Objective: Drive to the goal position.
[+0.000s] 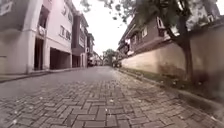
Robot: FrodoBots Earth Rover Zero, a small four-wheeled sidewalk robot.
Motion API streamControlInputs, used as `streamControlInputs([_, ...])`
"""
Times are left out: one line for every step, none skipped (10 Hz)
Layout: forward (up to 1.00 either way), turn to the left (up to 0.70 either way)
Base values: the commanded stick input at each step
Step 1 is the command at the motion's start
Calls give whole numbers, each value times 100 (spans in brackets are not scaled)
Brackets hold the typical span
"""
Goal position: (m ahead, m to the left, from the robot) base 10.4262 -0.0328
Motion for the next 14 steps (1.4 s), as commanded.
streamControlInputs([69,3])
streamControlInputs([69,3])
streamControlInputs([69,3])
streamControlInputs([69,3])
streamControlInputs([69,3])
streamControlInputs([69,3])
streamControlInputs([69,3])
streamControlInputs([69,3])
streamControlInputs([69,3])
streamControlInputs([69,3])
streamControlInputs([69,3])
streamControlInputs([69,3])
streamControlInputs([69,3])
streamControlInputs([69,3])
